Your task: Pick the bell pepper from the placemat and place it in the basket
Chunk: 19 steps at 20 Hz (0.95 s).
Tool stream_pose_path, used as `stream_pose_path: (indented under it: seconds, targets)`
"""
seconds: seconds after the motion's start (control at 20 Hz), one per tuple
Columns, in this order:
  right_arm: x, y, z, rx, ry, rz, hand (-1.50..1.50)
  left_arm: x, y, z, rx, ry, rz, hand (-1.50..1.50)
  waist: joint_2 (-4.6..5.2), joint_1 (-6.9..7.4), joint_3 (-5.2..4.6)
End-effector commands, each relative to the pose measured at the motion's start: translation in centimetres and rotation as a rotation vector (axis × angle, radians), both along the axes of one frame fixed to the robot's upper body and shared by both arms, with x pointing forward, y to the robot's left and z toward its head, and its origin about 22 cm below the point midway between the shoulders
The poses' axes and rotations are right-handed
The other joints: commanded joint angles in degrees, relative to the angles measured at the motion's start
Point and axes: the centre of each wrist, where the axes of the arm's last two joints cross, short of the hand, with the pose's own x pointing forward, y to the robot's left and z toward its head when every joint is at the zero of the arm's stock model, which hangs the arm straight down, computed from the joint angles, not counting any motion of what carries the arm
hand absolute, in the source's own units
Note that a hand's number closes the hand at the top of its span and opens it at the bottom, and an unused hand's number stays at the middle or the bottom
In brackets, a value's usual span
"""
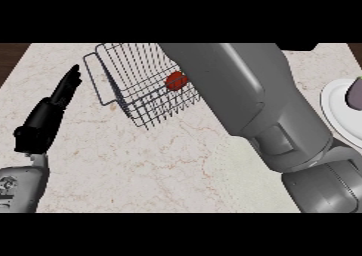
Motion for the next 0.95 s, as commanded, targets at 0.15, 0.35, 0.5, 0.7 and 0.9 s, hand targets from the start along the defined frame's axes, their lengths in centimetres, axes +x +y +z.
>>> stream_pose_path:
  seconds: [0.15,0.35,0.5,0.7,0.9]
  targets:
    - [-1.1,0.7,1.7,0.257,-0.201,-0.145,-1.5,-0.2,0.4,-0.2,-0.001,-0.004,0.026,0.0,-0.2,-0.69,0.06]
    - [-0.6,-0.9,2.2,0.375,-0.397,-0.249,-1.5,-0.2,0.3,-0.2,0.001,0.004,0.031,0.0,-0.22,-1.97,0.09]
    - [0.2,-3.6,2.9,0.426,-0.501,-0.34,-1.5,-0.9,1.8,0.2,-0.002,0.003,0.042,0.0,-0.87,-2.43,0.15]
    - [0.5,-5.5,2.4,0.473,-0.598,-0.429,-1.5,-1.0,2.4,-1.3,-0.01,0.03,0.089,0.0,-0.98,-4.41,0.11]
    - [0.2,-8.1,2.6,0.501,-0.663,-0.487,-1.5,-1.7,2.2,-1.6,-0.002,0.036,0.111,0.0,-2.1,-6.41,0.24]
